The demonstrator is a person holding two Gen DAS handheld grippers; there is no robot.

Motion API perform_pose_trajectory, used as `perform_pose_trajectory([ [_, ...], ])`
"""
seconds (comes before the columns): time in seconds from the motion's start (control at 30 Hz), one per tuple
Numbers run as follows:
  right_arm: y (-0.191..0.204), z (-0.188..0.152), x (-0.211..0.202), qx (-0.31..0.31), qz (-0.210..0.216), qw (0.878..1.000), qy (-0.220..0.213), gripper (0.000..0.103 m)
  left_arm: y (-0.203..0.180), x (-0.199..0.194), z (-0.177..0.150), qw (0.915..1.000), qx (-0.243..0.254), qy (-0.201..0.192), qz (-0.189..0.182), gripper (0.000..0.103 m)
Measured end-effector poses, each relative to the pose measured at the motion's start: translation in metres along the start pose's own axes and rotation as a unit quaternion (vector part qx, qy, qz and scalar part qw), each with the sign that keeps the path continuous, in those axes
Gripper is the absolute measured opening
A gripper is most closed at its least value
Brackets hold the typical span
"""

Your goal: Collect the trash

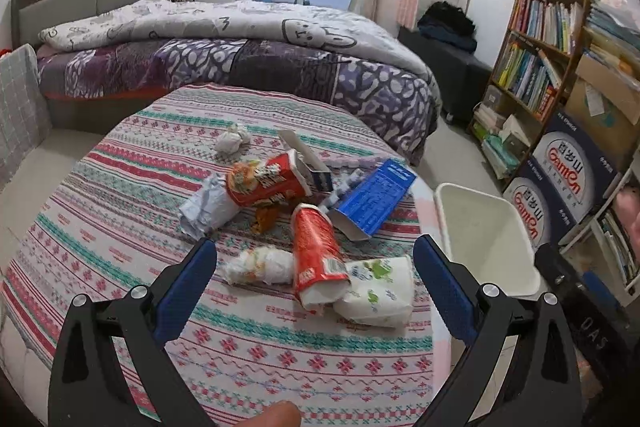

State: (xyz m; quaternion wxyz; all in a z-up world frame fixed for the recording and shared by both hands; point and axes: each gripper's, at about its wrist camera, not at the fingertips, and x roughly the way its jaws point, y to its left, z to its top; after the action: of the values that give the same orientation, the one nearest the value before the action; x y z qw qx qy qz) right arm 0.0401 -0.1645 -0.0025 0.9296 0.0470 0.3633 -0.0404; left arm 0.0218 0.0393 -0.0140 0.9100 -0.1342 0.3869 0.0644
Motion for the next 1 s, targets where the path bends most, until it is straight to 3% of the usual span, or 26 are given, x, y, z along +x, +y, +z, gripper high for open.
perform_pose_trajectory([
  [0.3,0.037,0.045,0.030,-0.030,0.035,0.995,0.084,0.096,0.028,0.022,0.051,0.9999,0.005,0.012,0.011,0.096],
  [0.5,0.053,0.050,0.065,-0.044,0.047,0.992,0.112,0.096,0.069,0.068,0.076,0.9972,-0.005,0.074,0.006,0.096],
  [0.57,0.058,0.045,0.077,-0.050,0.056,0.990,0.119,0.096,0.088,0.092,0.074,0.9923,-0.021,0.121,-0.013,0.096],
  [0.67,0.066,0.035,0.100,-0.062,0.058,0.986,0.145,0.096,0.102,0.119,0.069,0.9849,-0.020,0.172,0.012,0.096],
  [0.77,0.078,0.029,0.117,-0.061,0.082,0.974,0.204,0.096,0.108,0.137,0.065,0.9798,-0.003,0.198,0.031,0.096],
  [1.0,0.116,0.023,0.130,-0.094,0.120,0.963,0.224,0.096,0.106,0.176,0.055,0.9680,0.065,0.234,0.063,0.096],
])
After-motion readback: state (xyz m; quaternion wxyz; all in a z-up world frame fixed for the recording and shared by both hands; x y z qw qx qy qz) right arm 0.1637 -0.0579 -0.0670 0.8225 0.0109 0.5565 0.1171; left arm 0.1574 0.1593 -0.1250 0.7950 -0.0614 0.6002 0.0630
